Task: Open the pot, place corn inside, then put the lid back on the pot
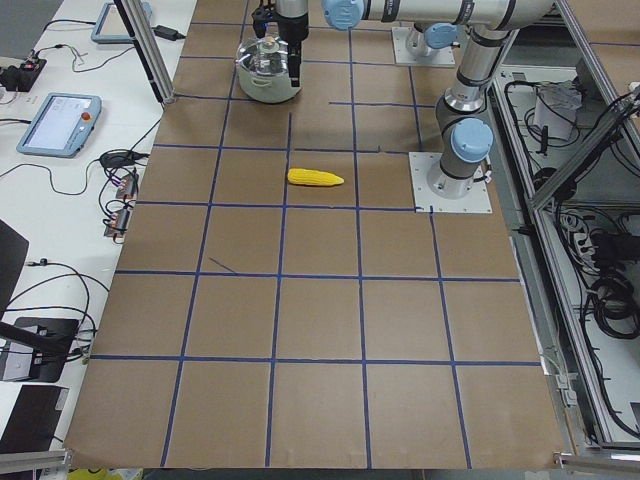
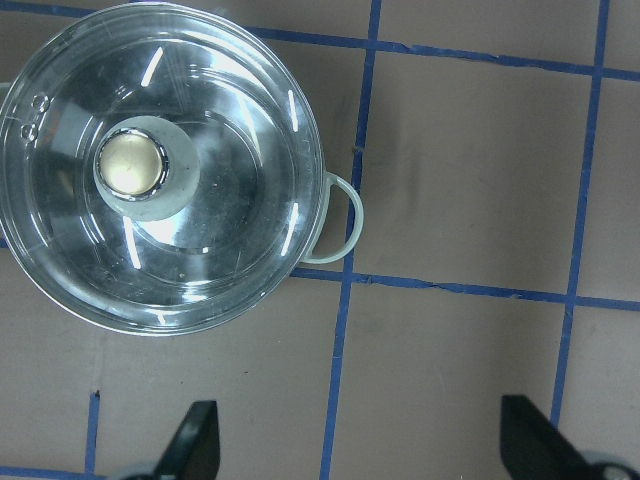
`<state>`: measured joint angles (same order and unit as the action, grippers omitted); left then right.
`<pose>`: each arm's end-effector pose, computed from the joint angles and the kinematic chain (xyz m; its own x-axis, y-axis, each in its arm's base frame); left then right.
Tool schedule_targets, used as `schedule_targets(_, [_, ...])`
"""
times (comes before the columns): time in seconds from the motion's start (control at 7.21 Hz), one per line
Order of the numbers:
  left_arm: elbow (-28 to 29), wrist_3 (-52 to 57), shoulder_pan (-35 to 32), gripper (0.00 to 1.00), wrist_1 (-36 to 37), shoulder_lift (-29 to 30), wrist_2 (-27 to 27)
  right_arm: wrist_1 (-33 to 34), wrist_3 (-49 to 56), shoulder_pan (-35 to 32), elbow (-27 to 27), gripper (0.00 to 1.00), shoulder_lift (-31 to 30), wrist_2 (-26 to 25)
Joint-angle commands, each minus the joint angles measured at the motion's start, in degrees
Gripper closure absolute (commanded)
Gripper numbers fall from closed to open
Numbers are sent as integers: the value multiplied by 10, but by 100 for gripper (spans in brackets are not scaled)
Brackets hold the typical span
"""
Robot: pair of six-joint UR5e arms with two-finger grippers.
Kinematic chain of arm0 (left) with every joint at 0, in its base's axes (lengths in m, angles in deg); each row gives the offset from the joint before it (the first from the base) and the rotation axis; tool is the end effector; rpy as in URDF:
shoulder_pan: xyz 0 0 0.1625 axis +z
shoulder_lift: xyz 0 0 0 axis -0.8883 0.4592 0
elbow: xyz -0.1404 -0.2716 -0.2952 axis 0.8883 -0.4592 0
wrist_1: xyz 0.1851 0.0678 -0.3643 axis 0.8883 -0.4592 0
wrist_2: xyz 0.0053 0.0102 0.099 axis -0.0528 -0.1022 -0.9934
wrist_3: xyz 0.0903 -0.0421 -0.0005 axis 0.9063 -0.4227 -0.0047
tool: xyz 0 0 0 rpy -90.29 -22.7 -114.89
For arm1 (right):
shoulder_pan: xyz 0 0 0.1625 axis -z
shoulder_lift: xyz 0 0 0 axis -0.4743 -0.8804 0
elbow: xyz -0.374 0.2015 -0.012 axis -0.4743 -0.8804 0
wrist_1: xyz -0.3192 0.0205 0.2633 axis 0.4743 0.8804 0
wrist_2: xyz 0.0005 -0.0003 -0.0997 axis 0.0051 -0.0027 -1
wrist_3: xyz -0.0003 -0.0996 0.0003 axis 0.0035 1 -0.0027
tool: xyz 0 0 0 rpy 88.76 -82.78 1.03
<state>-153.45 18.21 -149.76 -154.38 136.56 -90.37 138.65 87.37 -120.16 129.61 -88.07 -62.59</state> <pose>-0.1026 -0.5148 0.4976 -0.9988 -0.0130 -0.0468 -0.0139 0.9997 0.0191 0.1491 -0.5247 0.5038 -0.9931 -0.1151 0.0222 -0.1169 0.9863 -0.1166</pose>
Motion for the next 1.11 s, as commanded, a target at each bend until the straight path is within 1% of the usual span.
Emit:
schedule_targets(0.0, [-2, 0, 0, 0, 0, -2, 0, 0, 0, 0, 0, 0, 0, 1])
schedule_targets(0.42, [-3, 0, 0, 0, 1, -2, 2, 0, 0, 1, 1, 0, 1, 0])
schedule_targets(0.69, [-4, 0, 1, 0, 1, -1, 2, 9, -11, -19, -19, 0, 13, 3])
schedule_targets(0.83, [-4, 0, 0, 0, 1, -2, 2, 12, -14, -40, -34, 0, 56, 0])
schedule_targets(0.97, [-5, 0, 0, 0, 0, -5, 2, 15, -21, -66, -55, 0, 72, -3])
